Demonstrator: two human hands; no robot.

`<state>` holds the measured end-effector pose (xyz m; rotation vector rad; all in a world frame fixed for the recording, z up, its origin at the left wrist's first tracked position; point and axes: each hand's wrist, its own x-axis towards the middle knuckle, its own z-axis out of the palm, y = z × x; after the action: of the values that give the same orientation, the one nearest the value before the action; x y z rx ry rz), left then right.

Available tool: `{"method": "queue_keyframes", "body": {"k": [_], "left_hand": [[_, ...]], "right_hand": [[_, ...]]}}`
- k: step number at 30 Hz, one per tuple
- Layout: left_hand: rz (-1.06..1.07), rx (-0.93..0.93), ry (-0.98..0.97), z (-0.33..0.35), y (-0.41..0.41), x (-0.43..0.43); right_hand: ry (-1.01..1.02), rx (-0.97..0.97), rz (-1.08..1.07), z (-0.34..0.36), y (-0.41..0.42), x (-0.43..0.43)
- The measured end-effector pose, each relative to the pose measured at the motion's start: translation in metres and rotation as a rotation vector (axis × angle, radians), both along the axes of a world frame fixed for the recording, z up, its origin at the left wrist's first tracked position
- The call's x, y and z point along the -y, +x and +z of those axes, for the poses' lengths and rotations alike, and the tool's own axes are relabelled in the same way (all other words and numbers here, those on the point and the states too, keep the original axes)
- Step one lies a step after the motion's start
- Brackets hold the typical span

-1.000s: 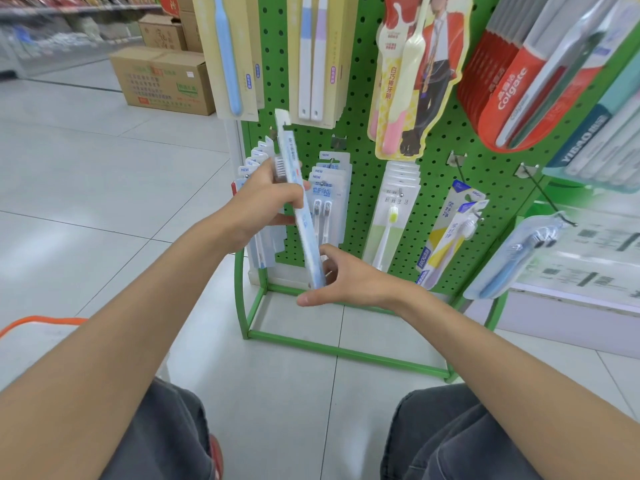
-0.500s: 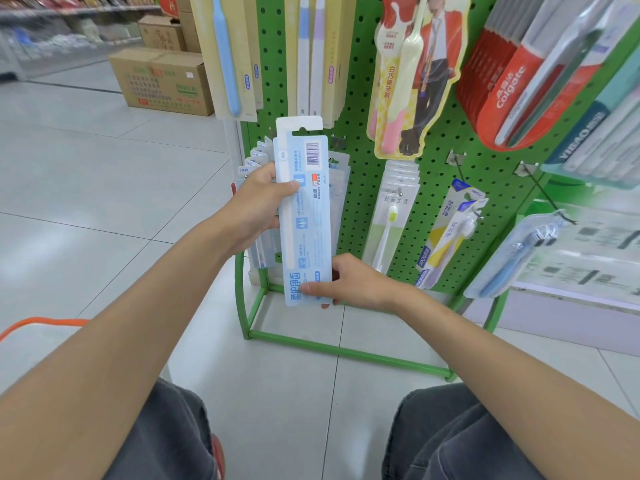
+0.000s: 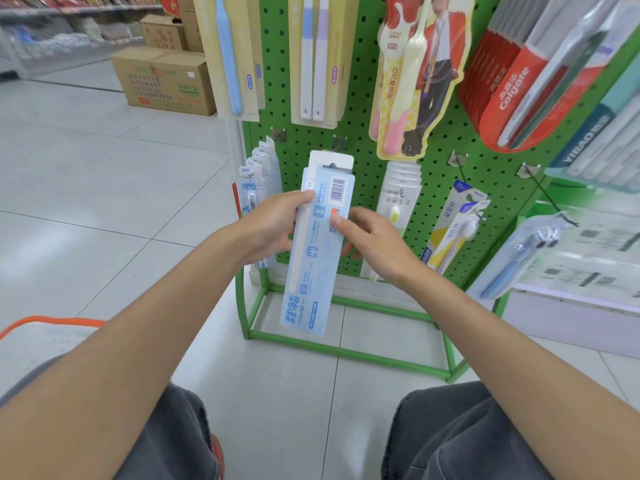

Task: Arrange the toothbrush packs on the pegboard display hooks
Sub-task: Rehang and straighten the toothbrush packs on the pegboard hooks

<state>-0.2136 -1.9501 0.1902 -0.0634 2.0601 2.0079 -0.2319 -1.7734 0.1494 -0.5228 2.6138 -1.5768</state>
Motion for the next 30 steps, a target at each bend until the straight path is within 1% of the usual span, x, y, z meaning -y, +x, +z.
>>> {"method": "queue_keyframes", "body": {"k": [4,7,10,12,16,18,19,21,23,25,28,30], "left_hand": [[-0.031,0.019,-0.066,-0.004,-0.001,-0.001],[-0.058,0.018,-0.105,-0.005,0.0,-0.002],[-0.086,0.001,-0.168,-0.007,0.001,-0.003],[-0.097,-0.054,-0.242,-0.006,0.002,-0.005],[-0.144,-0.225,-0.405,-0.007,0.006,-0.008],[-0.189,-0.325,-0.519,-0.011,0.009,-0.012],[-0.201,-0.357,-0.545,-0.014,0.01,-0.014],[-0.204,-0.361,-0.567,-0.014,0.012,-0.015],[-0.215,-0.278,-0.58,-0.008,0.012,-0.013],[-0.237,-0.247,-0.555,-0.008,0.009,-0.007],[-0.253,-0.281,-0.516,-0.008,0.01,-0.005],[-0.211,-0.323,-0.482,-0.007,0.011,-0.004]], "right_hand": [[-0.131,-0.056,-0.067,0.009,-0.002,-0.004],[-0.134,-0.101,-0.101,0.012,0.0,-0.006],[-0.138,-0.096,-0.107,0.012,0.003,-0.004],[-0.115,-0.109,-0.133,0.013,0.003,-0.003],[-0.11,-0.148,-0.209,0.012,0.003,-0.002],[-0.093,-0.173,-0.209,0.013,0.005,0.0],[-0.073,-0.189,-0.199,0.013,0.007,0.001],[-0.036,-0.207,-0.165,0.015,0.01,0.004],[-0.04,-0.188,-0.113,0.02,0.013,0.005],[-0.041,-0.167,-0.066,0.025,0.016,0.007],[-0.02,-0.192,-0.075,0.028,0.016,0.009],[-0.008,-0.249,-0.108,0.029,0.013,0.009]]}}
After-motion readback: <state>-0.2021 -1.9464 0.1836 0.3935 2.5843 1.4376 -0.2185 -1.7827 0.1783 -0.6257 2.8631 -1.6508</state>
